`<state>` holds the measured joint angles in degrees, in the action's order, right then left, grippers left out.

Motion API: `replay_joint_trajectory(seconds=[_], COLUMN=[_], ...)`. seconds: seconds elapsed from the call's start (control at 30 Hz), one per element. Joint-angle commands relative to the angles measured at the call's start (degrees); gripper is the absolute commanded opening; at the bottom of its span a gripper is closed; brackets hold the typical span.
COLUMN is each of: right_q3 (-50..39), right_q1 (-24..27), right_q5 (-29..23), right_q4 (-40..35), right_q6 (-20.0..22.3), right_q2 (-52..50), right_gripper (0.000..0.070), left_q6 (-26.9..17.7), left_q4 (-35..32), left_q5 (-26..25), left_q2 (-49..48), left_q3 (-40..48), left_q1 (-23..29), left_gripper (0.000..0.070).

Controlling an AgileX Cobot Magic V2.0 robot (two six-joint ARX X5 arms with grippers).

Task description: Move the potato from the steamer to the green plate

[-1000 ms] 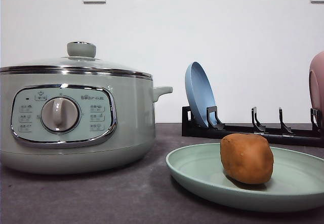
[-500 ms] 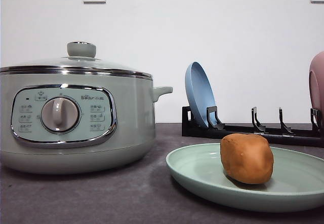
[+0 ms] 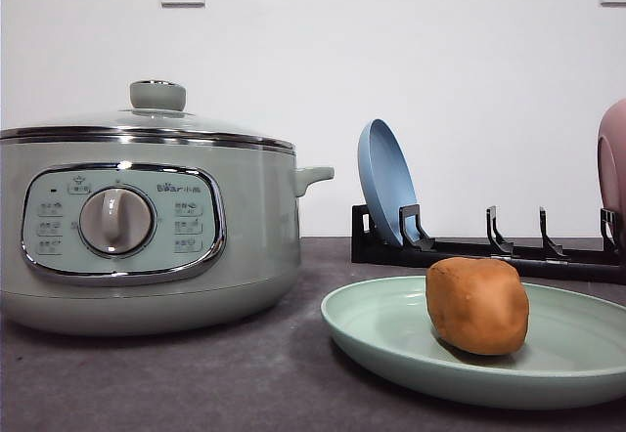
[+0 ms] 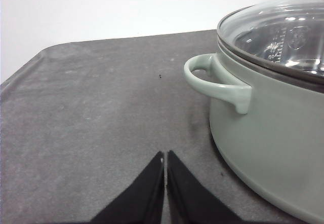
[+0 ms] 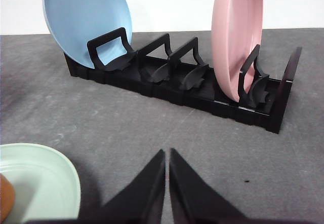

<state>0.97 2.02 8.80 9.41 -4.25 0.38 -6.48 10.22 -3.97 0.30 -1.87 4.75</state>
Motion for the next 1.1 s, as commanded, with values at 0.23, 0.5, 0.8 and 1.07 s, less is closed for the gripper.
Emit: replay_joint_trajectory(seconds=[0.23, 0.5, 0.8, 1.07], right_q3=[-0.31, -0.31, -0.31, -0.31], right_q1=[0.04, 0.04, 0.04, 0.04], right_q5=[0.13, 0.13, 0.13, 0.13], right_q4=[-0.39, -0.39, -0.39, -0.39], right_q6=[0.42, 0.42, 0.42, 0.42], right_q2=[-0.17, -0.17, -0.17, -0.17], right_gripper=[0.0, 0.0, 0.0, 0.0], left_q6=[0.35, 0.35, 0.35, 0.35], left_q4=[0.46, 0.46, 0.46, 0.46], left_q5=[0.13, 0.13, 0.13, 0.13], left_q2=[-0.11, -0.11, -0.11, -0.11], left_q3=[1.18, 1.18, 1.18, 1.18], left_q1=[0.15, 0.15, 0.15, 0.15], left_gripper=[0.0, 0.0, 0.0, 0.0])
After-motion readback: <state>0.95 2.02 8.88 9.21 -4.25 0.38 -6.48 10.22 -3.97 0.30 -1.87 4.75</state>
